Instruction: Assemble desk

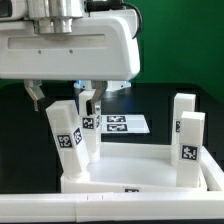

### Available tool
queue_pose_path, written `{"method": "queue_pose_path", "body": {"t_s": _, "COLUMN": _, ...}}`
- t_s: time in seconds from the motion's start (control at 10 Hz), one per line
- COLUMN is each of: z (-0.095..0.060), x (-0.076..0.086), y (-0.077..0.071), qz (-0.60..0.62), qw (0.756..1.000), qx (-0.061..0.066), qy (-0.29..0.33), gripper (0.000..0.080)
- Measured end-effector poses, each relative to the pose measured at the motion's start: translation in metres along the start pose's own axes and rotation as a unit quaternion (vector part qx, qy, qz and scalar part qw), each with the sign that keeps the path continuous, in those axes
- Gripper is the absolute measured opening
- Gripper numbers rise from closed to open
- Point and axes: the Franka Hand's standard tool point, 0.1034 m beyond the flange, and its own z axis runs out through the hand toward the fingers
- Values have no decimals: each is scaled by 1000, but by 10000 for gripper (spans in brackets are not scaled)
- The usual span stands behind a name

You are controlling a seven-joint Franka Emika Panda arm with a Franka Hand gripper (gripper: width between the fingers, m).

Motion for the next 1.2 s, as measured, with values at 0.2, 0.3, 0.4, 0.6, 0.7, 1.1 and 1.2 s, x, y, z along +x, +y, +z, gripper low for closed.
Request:
{"method": "queue_pose_path", "body": {"t_s": 0.2, "z": 5, "x": -1, "y": -6, "qz": 8, "qw": 1000, "qx": -1, "qy": 8, "gripper": 648}}
{"method": "queue_pose_path", "body": {"t_s": 0.3, "z": 5, "x": 0, "y": -5, "qz": 11, "qw": 1000, "qx": -1, "qy": 7, "gripper": 648}}
{"method": "queue_pose_path", "body": {"t_s": 0.4, "z": 5, "x": 0, "y": -5, "qz": 13, "qw": 1000, "qx": -1, "qy": 7, "gripper": 536}}
{"method": "queue_pose_path", "body": {"t_s": 0.6, "z": 6, "x": -1, "y": -5, "qz": 77, "qw": 997, "qx": -1, "qy": 7, "gripper": 352}}
{"method": "queue_pose_path", "body": {"t_s": 0.7, "z": 6, "x": -1, "y": -6, "qz": 98, "qw": 995, "qx": 0, "qy": 7, "gripper": 284}}
{"method": "queue_pose_path", "body": {"t_s": 1.1, "z": 6, "x": -2, "y": -16, "qz": 342, "qw": 940, "qx": 6, "qy": 13, "gripper": 284}}
{"method": "queue_pose_path", "body": {"t_s": 1.2, "z": 6, "x": 0, "y": -20, "qz": 432, "qw": 901, "qx": 24, "qy": 10, "gripper": 284}}
